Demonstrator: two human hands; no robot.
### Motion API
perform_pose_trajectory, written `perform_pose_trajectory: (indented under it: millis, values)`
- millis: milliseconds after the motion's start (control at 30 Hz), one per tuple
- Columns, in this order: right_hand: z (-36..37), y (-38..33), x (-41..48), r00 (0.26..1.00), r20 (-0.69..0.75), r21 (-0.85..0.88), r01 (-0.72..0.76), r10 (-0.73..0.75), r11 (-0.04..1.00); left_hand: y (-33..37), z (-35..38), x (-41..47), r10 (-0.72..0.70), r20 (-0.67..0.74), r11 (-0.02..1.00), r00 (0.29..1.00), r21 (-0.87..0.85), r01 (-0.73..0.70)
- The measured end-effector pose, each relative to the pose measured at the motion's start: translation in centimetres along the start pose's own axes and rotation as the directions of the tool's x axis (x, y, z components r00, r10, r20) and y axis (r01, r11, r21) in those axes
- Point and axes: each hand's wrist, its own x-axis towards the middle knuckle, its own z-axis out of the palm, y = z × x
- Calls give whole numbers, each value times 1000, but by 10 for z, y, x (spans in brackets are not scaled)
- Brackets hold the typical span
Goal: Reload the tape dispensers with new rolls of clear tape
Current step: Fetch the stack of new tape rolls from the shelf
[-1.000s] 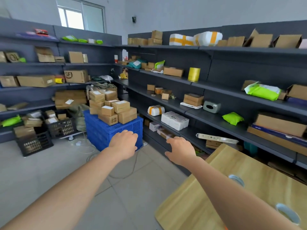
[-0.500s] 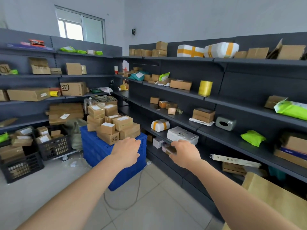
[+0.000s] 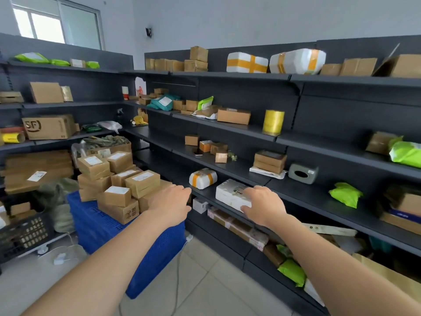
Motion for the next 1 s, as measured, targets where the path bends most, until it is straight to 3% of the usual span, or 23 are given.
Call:
perform_pose_trajectory:
  millis: [567, 1000]
  values:
    - [26, 26, 192, 971, -2, -12, -239, 239, 971, -44, 40, 260, 220, -10, 971, 975, -91, -220]
    - [19, 153, 363, 962, -80, -112, -268, 260, 957, 25, 61, 474, 307, -101, 941, 946, -117, -318]
